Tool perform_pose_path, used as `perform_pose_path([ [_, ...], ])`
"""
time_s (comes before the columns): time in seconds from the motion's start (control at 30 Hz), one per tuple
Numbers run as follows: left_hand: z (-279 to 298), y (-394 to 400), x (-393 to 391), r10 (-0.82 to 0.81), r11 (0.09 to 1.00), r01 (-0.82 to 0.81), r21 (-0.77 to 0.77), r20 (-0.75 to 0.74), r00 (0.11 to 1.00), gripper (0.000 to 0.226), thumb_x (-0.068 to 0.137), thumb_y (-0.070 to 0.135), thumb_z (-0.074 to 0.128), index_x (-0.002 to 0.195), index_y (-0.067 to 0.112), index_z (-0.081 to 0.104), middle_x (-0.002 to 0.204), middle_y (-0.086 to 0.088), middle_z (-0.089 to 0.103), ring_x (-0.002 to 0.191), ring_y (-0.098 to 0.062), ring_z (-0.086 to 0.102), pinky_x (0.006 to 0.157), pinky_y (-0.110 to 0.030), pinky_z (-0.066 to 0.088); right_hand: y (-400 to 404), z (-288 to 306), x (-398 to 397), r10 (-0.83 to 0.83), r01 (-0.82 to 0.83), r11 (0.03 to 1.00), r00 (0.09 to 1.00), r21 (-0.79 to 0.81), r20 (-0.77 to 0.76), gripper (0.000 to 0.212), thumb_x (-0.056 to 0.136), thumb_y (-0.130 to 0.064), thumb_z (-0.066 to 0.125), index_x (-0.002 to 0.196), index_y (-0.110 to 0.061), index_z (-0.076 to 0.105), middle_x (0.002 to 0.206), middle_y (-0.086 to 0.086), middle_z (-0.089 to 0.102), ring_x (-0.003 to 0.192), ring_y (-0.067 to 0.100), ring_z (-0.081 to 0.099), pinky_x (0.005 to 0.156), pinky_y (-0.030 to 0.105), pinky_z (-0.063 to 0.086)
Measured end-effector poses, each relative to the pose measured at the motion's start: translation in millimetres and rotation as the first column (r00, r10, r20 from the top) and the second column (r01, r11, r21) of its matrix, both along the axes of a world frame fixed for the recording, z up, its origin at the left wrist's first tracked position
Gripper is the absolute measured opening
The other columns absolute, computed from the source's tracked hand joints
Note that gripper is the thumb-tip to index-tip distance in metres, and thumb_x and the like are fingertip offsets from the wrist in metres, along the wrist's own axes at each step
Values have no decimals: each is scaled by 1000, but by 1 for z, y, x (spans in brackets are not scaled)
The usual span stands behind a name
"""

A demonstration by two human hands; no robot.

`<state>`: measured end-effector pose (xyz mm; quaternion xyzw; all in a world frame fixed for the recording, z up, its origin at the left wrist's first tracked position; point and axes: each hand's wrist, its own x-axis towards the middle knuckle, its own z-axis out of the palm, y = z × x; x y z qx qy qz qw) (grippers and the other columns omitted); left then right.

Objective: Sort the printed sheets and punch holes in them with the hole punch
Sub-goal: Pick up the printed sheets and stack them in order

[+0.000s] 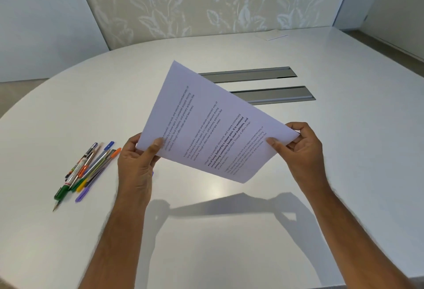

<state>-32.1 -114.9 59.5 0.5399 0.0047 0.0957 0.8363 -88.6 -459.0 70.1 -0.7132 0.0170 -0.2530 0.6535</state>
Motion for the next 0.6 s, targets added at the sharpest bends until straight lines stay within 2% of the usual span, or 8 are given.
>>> perform_pose_path([
  [0.1, -4, 15, -7, 6, 963, -9, 268, 11, 1000, 39, 74, 33, 93, 107, 23, 74, 114, -6, 80, 97, -21, 79, 87, -29, 63, 1, 0, -5, 11, -11, 999, 1000, 30, -1, 38, 84, -12, 87, 103, -31, 60, 96, -15, 76, 85, 9, 75, 72, 18, 59],
  [0.2, -7, 25, -11, -73, 889, 61, 454, 8, 997, 45, 75, 40, 89, 113, 22, 73, 114, 0, 81, 102, -21, 78, 86, -27, 62, 3, 0, -9, 14, -14, 999, 1000, 37, -12, 35, 86, -13, 84, 104, -27, 58, 99, -15, 77, 89, 11, 77, 73, 19, 60],
  [0.3, -6, 22, -13, -145, 862, 129, 490, -5, 989, 39, 74, 37, 88, 109, 26, 73, 113, 0, 81, 104, -20, 78, 86, -27, 62, 5, -2, -13, 28, -28, 1000, 999, 6, -42, 28, 87, -23, 82, 104, -27, 59, 103, -14, 78, 93, 14, 78, 72, 22, 62],
  [0.43, 0, 5, -18, -132, 842, 111, 528, 2, 991, 25, 77, 43, 83, 96, 30, 73, 101, 5, 82, 87, -14, 78, 71, -19, 59, 6, -6, -15, 21, -25, 998, 998, -58, -64, 19, 92, -22, 79, 100, -23, 62, 96, -9, 79, 83, 16, 78, 66, 25, 62],
  [0.53, 4, -5, -21, -107, 853, 76, 516, 31, 994, 21, 85, 36, 77, 98, 21, 71, 95, 3, 81, 82, -15, 77, 66, -18, 58, 6, -5, -16, 16, -23, 995, 997, -95, -77, 18, 94, -24, 78, 98, -23, 60, 95, -10, 78, 82, 19, 78, 66, 32, 65],
  [0.6, 9, -10, -22, -82, 849, 37, 526, 62, 995, 27, 87, 38, 74, 102, 16, 69, 95, 2, 81, 82, -18, 77, 66, -19, 58, 7, -2, -16, 14, -19, 995, 999, -95, -51, 18, 94, -28, 77, 95, -28, 59, 95, -12, 78, 83, 18, 79, 66, 30, 65],
])
